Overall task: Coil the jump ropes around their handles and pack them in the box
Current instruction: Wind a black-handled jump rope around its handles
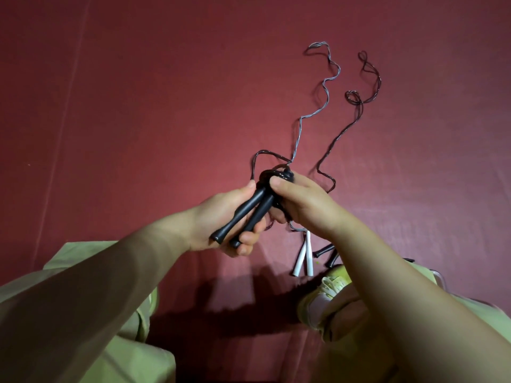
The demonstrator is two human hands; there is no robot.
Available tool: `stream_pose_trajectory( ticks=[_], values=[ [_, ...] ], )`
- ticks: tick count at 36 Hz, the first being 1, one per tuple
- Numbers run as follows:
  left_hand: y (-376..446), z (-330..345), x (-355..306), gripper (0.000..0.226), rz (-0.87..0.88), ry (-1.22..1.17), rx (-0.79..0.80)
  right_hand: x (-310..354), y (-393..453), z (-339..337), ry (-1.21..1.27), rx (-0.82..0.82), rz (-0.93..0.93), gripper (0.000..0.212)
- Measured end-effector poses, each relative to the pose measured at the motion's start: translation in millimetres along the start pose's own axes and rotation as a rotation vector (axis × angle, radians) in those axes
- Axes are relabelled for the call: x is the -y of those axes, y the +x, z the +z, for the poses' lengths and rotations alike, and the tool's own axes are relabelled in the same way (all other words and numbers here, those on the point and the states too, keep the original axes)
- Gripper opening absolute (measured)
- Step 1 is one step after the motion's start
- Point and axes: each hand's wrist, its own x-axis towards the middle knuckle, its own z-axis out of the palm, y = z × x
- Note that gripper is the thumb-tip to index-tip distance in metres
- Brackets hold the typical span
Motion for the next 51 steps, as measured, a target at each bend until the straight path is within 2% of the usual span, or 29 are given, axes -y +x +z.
stream_pose_trajectory(
  ticks=[7,12,15,18,21,24,29,36,42,46,48,51],
  values=[
    [9,2,7,0.063,0.068,0.254,-0.378,0,1,3,-0.258,-0.063,0.074,0.035],
    [17,-2,9,0.079,0.145,0.323,-0.484,-5,6,3,-0.345,-0.136,0.116,0.031],
    [18,-4,11,0.075,0.179,0.416,-0.564,-9,5,4,-0.428,-0.181,0.139,0.032],
    [18,-7,9,0.058,0.187,0.622,-0.662,-8,4,6,-0.493,-0.216,0.167,0.034],
    [16,-11,7,0.065,0.157,0.689,-0.712,-6,1,8,-0.596,-0.219,0.175,0.036],
    [16,-16,7,0.066,0.143,0.779,-0.771,-7,0,10,-0.496,-0.184,0.223,0.041],
    [13,-16,7,0.051,0.147,0.914,-0.86,-3,0,10,-0.227,-0.189,0.34,0.056],
    [13,-9,8,0.038,0.222,1.078,-0.886,-3,2,9,-0.069,-0.252,0.381,0.054],
    [12,-11,7,0.04,0.229,1.046,-0.855,1,2,9,-0.106,-0.301,0.34,0.041],
    [11,-16,2,0.036,0.176,0.873,-0.67,6,1,10,-0.127,-0.353,0.238,0.024],
    [10,-18,2,0.042,0.165,0.759,-0.542,6,-1,9,-0.099,-0.362,0.183,0.014],
    [6,-16,0,0.039,0.127,0.459,-0.336,4,-2,7,-0.02,-0.347,0.106,0.019]
  ],
)
